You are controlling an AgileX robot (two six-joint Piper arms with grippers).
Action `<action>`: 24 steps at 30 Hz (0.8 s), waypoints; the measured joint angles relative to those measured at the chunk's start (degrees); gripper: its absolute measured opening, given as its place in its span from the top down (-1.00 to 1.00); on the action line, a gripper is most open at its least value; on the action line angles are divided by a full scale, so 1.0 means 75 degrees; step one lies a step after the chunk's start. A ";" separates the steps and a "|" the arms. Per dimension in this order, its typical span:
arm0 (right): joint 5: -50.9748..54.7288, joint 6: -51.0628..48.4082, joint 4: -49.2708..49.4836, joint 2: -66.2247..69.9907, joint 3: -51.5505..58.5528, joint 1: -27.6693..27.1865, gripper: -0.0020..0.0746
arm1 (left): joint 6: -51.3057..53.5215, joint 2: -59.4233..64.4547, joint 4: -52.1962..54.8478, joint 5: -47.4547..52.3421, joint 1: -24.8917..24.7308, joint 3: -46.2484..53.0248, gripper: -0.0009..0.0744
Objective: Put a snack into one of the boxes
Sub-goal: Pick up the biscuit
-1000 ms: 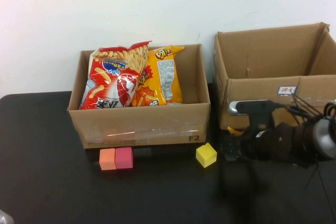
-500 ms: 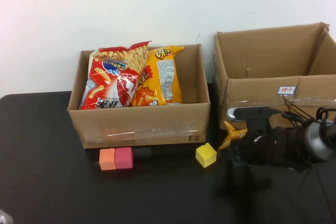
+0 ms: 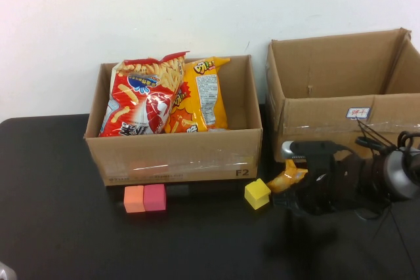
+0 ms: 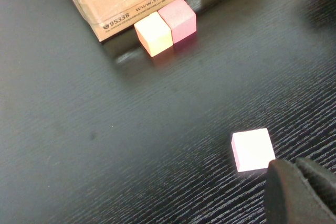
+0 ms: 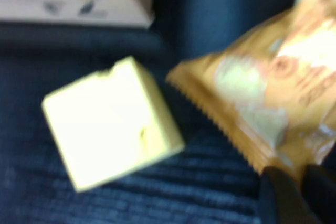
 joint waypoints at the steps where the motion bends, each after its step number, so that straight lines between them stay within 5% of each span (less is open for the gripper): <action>1: 0.0088 -0.0012 0.0000 -0.0033 0.0032 0.0000 0.72 | 0.0000 0.0000 0.0000 0.0000 0.0000 0.0000 0.98; 5: 0.0206 -0.0012 0.0000 -0.0312 0.0382 0.0000 0.89 | 0.0000 0.0000 0.0000 0.0000 0.0000 0.0000 0.98; 15: 0.0037 -0.0012 0.0139 -0.1478 0.1216 0.0000 0.93 | -0.0016 0.0000 0.0000 0.0000 0.0000 0.0000 0.98; 24: -0.0602 0.0897 0.2526 -0.1547 0.0805 0.0000 0.93 | -0.0016 0.0000 0.0000 0.0000 0.0000 0.0000 0.98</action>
